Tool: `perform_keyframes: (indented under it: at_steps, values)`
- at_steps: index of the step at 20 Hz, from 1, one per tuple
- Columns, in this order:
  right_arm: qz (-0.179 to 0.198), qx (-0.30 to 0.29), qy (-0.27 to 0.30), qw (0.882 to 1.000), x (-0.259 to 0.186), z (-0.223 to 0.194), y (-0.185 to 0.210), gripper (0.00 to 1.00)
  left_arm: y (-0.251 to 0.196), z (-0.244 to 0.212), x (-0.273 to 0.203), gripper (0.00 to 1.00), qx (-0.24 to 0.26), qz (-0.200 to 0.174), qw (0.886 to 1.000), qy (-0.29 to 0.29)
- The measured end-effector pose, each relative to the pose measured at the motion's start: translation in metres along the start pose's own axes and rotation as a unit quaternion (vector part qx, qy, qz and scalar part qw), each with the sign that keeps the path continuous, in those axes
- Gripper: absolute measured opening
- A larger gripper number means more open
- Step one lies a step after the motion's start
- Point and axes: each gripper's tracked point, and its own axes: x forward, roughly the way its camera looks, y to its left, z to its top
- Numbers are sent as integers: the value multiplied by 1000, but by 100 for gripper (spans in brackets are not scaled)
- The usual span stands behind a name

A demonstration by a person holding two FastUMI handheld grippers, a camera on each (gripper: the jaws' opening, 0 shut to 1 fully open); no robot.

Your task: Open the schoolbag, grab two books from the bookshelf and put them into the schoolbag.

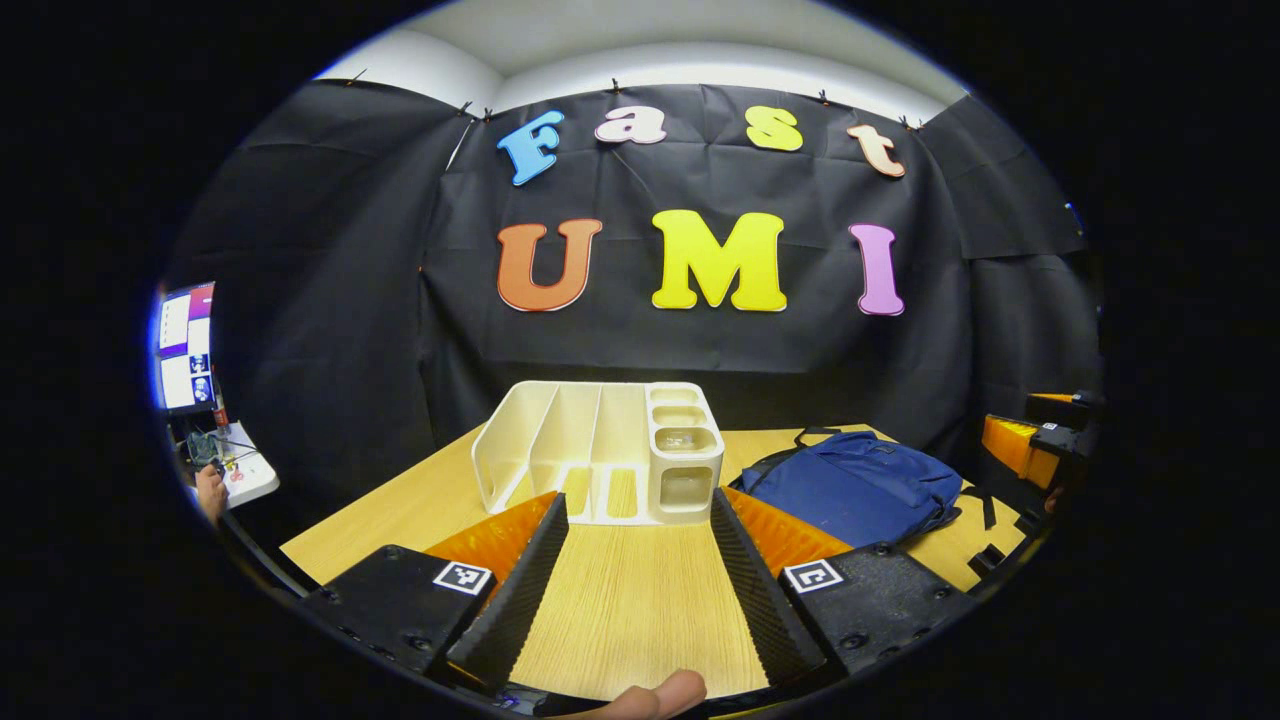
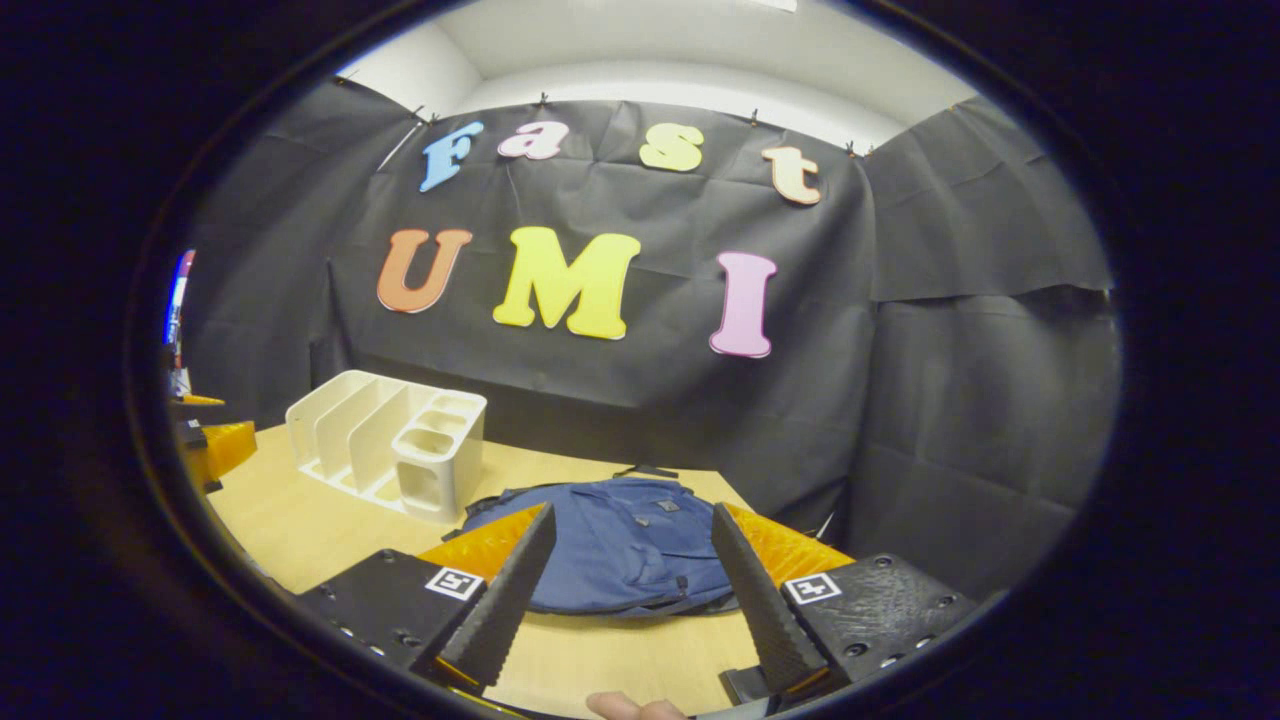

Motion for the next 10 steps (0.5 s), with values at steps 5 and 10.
perform_keyframes:
  at_steps: [5,10]
  values:
    - [-21,16,-39,999,-25,28,-4,99,17,21,-20,90,-26,-8,999,-23]
    - [-39,9,-82,996,-55,52,-15,98,35,28,-32,90,-32,-9,999,-25]
